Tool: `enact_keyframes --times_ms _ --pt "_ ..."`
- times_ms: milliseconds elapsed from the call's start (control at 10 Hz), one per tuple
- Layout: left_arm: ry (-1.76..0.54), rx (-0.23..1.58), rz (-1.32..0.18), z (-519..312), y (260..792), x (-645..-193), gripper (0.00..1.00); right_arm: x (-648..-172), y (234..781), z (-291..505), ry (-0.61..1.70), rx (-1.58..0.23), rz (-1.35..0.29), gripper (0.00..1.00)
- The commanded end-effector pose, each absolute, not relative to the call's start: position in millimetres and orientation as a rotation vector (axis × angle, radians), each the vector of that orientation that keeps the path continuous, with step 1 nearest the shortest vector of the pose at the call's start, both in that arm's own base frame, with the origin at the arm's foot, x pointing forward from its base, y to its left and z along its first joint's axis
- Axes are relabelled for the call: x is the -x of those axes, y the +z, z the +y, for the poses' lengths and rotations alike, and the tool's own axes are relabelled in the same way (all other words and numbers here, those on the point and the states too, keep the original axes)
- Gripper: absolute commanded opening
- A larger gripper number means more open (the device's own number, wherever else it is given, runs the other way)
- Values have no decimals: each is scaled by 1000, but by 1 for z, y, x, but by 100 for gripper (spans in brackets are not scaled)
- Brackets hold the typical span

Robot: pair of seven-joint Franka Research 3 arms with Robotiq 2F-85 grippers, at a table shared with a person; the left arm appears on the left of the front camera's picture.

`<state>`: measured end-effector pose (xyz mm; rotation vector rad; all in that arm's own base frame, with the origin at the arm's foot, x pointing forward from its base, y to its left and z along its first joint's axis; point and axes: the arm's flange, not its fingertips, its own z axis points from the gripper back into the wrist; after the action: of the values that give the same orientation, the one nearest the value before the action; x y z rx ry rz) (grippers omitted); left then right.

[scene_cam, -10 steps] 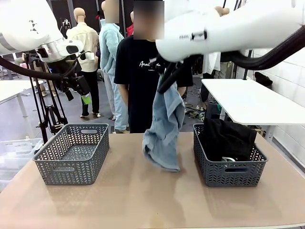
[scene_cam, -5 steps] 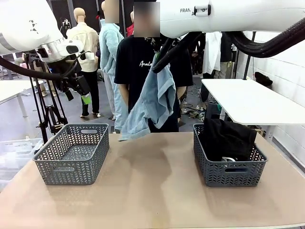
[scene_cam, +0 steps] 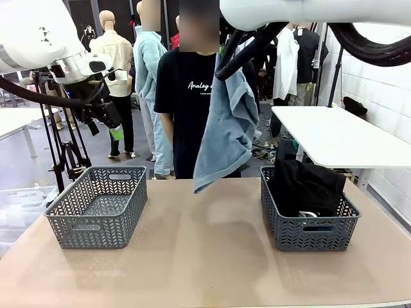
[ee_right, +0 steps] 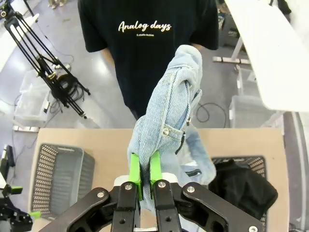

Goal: Sort the tops and bottoms.
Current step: Lift clothes from the center of the table with your right hand.

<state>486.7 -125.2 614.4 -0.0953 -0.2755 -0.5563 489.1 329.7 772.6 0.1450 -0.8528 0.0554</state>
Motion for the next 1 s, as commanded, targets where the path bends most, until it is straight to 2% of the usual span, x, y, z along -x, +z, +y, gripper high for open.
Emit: enact_keyframes --times_ms 0,900 --pt "-554 96 -286 -124 616 -486 100 -490 770 331 57 -144 -849 0" --pt "-554 96 -286 -124 616 -486 100 -490 770 331 57 -144 -849 0"
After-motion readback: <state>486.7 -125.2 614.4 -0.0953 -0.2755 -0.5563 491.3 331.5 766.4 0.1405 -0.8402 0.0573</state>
